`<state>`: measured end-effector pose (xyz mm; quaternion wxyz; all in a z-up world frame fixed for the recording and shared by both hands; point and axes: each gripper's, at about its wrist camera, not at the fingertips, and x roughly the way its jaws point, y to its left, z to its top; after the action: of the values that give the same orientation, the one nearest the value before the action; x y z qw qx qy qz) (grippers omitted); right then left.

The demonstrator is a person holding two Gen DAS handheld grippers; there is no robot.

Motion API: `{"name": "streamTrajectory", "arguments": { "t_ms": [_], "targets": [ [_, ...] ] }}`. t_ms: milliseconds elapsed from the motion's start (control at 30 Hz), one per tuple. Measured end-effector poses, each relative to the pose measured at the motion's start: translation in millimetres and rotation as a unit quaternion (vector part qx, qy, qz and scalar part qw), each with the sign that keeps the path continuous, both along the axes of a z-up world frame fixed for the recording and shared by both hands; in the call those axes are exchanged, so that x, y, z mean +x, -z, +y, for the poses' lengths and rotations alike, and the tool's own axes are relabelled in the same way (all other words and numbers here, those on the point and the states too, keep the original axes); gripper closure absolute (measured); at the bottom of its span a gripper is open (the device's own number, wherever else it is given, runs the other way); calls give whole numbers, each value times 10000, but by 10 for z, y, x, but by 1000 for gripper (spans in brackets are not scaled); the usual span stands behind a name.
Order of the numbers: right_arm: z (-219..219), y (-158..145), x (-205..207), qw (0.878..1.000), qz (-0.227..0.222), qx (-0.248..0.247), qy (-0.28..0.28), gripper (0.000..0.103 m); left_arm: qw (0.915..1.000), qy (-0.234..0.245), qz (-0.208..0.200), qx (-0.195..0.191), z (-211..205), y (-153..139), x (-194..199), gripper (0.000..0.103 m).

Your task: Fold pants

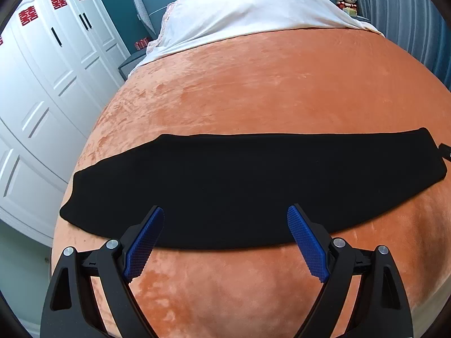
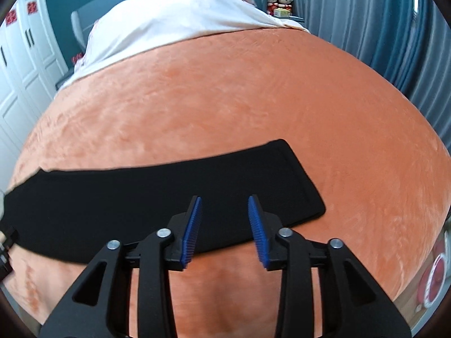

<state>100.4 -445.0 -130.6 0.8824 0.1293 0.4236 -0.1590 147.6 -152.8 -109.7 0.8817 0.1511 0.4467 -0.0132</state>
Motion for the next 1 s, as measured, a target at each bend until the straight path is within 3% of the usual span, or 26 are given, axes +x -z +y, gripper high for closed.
{"name": "streamTrajectory", "arguments": {
  "t_ms": [200, 500, 800, 900, 1000],
  "targets": [
    [113, -121, -12, 9996, 1, -285, 1, 55, 10000, -41, -19, 65, 113, -30, -68, 16],
    [269, -17, 82, 9976, 174, -673, -75, 53, 9999, -99, 36, 88, 201, 22, -60, 16],
    [248, 111, 180, 9976, 237, -644, -114, 47, 9998, -154, 61, 143, 218, 104, 29, 16],
    [189, 173, 191, 9984, 233, -516, -93, 28, 9997, -164, 106, 168, 232, 152, 55, 16],
    [63, 262, 184, 9986, 320, -423, 28, 26, 9995, -193, 143, 194, 256, 190, 63, 16]
  ]
}}
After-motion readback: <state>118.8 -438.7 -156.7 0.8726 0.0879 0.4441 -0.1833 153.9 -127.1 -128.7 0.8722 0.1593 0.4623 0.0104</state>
